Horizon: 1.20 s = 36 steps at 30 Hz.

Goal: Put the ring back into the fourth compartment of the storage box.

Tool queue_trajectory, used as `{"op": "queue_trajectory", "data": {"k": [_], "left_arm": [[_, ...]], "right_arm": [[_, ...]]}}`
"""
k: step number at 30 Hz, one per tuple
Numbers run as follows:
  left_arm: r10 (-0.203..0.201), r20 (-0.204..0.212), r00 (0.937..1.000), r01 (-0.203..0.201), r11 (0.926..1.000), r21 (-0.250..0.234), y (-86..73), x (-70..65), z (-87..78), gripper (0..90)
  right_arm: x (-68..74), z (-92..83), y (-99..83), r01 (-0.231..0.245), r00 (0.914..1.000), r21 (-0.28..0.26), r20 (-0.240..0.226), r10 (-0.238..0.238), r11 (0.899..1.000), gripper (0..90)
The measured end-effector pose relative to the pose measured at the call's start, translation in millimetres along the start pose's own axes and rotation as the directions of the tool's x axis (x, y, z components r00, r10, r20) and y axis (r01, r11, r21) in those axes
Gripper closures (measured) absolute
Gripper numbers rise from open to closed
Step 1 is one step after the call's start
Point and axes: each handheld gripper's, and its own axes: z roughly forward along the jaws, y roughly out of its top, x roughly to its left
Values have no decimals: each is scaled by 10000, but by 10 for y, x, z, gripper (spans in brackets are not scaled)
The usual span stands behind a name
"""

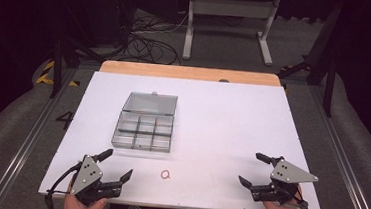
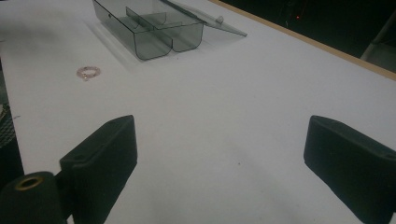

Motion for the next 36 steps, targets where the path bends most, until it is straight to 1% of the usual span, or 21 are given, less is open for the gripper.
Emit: {"op": "queue_trajectory", "data": {"k": [5,8,10,11,14,17,19,20,26,30,32,36], "left_arm": [[-66,110,9999,66,10000,-38,1,9,-4,164],[-40,27,10000,40,10000,52,13,18,-8,171],[-138,68,9999,138,9999,6,21,29,-17,170],[-260,187,9995,261,9996,-50,28,41,-29,170],[-351,248,9991,353,9994,-64,34,41,-40,171],[-140,306,9994,141,9999,-34,44,33,-48,186],[-82,305,9995,83,10000,-34,47,27,-48,187],[22,306,9995,-22,10000,-10,54,20,-49,189],[174,276,9995,-175,9998,17,69,5,-47,192],[41,385,9993,-42,10000,18,105,3,-44,196],[-177,470,9987,175,9998,56,118,-1,-30,206],[-248,645,9976,240,9996,125,152,-9,6,213]], "right_arm": [[6,1,0,76,10000,20,-16,-76,10000,107],[15,14,-2,41,9999,66,-98,-40,10000,109],[16,23,-5,24,9999,123,-141,-22,9999,115],[17,26,-5,15,9999,168,-167,-12,9999,118],[27,29,-1,21,9998,159,-183,-18,9999,121],[31,30,1,32,9998,176,-189,-29,9998,125],[32,31,2,23,9998,168,-190,-20,9999,128],[31,33,2,16,9998,197,-207,-12,9998,129],[29,38,0,28,9996,218,-266,-23,9998,135],[30,40,1,17,9996,237,-283,-11,9997,137],[31,41,1,-6,9995,231,-328,13,9997,138],[36,44,5,-93,9992,220,-396,102,9997,138]]}}
